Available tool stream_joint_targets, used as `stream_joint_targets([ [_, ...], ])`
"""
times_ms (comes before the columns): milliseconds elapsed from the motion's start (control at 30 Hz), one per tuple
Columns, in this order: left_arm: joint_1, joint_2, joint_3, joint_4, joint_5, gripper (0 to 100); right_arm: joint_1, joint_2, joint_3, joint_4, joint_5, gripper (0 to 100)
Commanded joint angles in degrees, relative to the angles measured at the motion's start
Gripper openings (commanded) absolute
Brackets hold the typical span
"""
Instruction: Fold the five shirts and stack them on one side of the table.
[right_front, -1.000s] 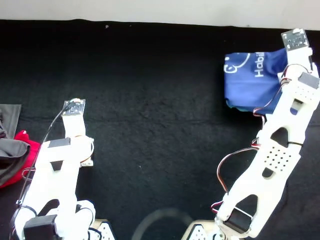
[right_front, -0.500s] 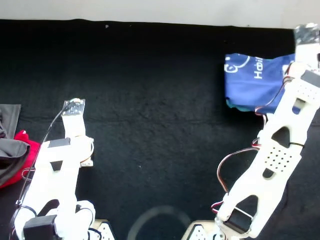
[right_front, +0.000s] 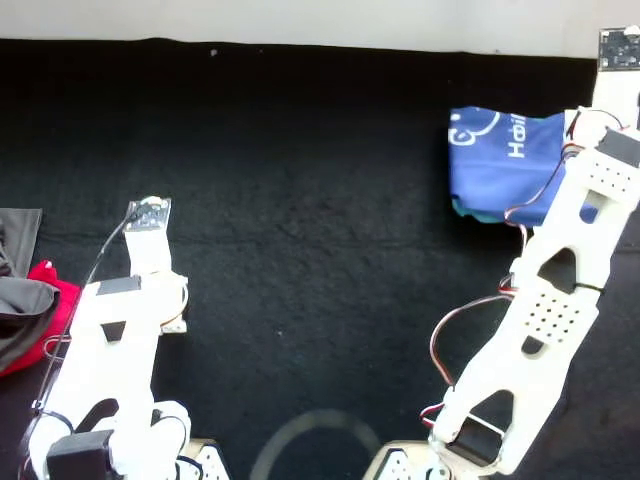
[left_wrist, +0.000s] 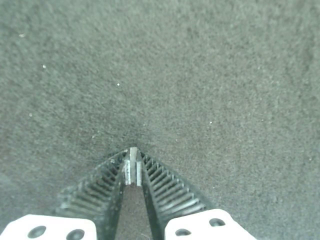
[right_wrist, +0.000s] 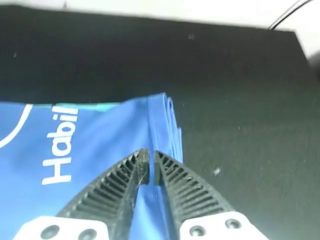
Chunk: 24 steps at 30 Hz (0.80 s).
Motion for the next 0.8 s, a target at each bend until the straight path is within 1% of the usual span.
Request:
stream_joint_targets([
  [0,0.8,0.0,0.2,-0.7,0.0,1,-1.8,-5.8,-4.4,10.8,-0.8,1.6],
  [133,0.8,0.0,0.2,-0.7,0.0,1,-5.7,-9.5,-10.7,27.8,-0.8,1.6],
  [267,0.7,-0.3,-0.2,-0.5,-0.3,1,-10.0,-12.5,-18.2,40.4,-0.9,1.6],
  [333,-0.2,-0.5,-1.5,0.1,-0.3,1,-11.6,-14.2,-20.4,42.3,-0.9,1.6],
  [400,-3.1,-1.3,-4.4,6.4,-0.4,1,-12.0,-16.3,-20.8,42.2,-0.9,1.6],
  [500,-10.2,-3.0,-13.2,19.5,-0.4,1,-13.1,-19.9,-18.1,42.3,-0.9,1.6],
  [567,-16.9,-3.3,-20.4,28.2,-1.7,4,-13.8,-24.2,-13.0,42.3,-1.0,1.6],
  [600,-20.6,-3.3,-23.9,31.6,-4.6,6,-14.5,-26.9,-9.1,42.3,-1.8,1.6],
  [667,-28.4,-3.3,-30.4,35.3,-12.3,13,-16.0,-33.5,0.2,42.3,-4.0,1.6],
  [767,-40.3,-3.3,-37.8,35.3,-22.4,22,-20.2,-44.5,17.1,42.2,-6.1,1.6],
])
